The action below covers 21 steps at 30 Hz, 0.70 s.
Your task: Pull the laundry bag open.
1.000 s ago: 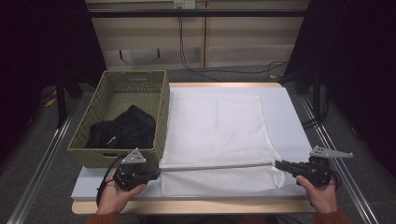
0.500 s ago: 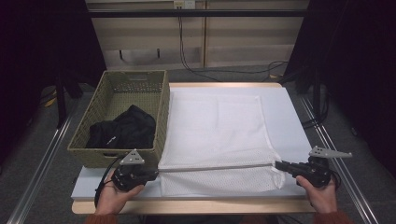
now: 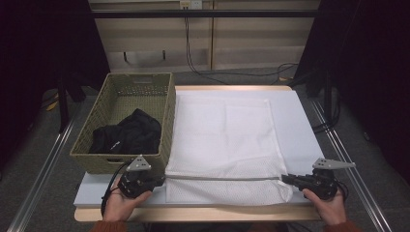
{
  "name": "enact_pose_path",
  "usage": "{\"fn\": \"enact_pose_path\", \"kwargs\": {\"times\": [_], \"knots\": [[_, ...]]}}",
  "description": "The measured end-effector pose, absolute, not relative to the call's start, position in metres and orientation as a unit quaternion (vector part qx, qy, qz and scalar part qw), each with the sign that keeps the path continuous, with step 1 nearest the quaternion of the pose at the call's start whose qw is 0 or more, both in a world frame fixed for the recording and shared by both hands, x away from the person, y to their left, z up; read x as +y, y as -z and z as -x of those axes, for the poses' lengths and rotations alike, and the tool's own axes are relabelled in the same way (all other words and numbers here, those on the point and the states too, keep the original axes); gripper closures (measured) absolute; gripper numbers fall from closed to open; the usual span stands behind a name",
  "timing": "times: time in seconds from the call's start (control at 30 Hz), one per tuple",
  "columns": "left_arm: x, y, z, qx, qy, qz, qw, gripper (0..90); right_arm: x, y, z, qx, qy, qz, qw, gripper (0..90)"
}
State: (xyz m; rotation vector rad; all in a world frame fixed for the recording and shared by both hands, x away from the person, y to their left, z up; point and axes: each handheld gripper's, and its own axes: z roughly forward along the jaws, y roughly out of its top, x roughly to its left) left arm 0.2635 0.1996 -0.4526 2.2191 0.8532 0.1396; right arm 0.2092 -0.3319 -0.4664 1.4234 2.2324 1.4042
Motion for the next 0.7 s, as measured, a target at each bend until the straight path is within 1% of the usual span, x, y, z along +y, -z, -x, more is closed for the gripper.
{"fn": "enact_pose_path", "kwargs": {"times": [0.13, 0.17, 0.23, 0.27, 0.4, 0.43, 0.47, 0.57, 0.63, 0.7], "knots": [[0.198, 0.458, -0.264, 0.332, -0.049, -0.867, 0.368, 86.5, -0.331, 0.470, -0.210, 0.747, -0.458, -0.476, 0.077, 86.1], [0.198, 0.458, -0.263, 0.332, -0.054, -0.869, 0.363, 86.4, -0.331, 0.470, -0.210, 0.749, -0.454, -0.477, 0.075, 85.6], [0.198, 0.458, -0.262, 0.333, -0.051, -0.864, 0.375, 85.7, -0.330, 0.472, -0.211, 0.754, -0.449, -0.473, 0.078, 84.4], [0.197, 0.458, -0.261, 0.335, -0.055, -0.862, 0.376, 83.9, -0.329, 0.472, -0.211, 0.757, -0.447, -0.470, 0.080, 82.9], [0.199, 0.456, -0.258, 0.339, -0.065, -0.860, 0.376, 73.3, -0.325, 0.472, -0.211, 0.760, -0.439, -0.471, 0.084, 70.5], [0.199, 0.455, -0.257, 0.341, -0.062, -0.857, 0.381, 71.7, -0.325, 0.471, -0.211, 0.759, -0.440, -0.474, 0.082, 70.3], [0.199, 0.455, -0.256, 0.344, -0.067, -0.855, 0.382, 69.2, -0.325, 0.470, -0.211, 0.761, -0.440, -0.470, 0.084, 67.5], [0.200, 0.452, -0.252, 0.339, -0.082, -0.851, 0.392, 61.3, -0.328, 0.467, -0.212, 0.751, -0.445, -0.476, 0.102, 54.2], [0.202, 0.449, -0.248, 0.333, -0.089, -0.848, 0.403, 60.2, -0.331, 0.465, -0.212, 0.745, -0.451, -0.478, 0.117, 47.8], [0.203, 0.446, -0.243, 0.333, -0.101, -0.839, 0.418, 59.2, -0.333, 0.461, -0.210, 0.741, -0.461, -0.472, 0.127, 44.4]]}}
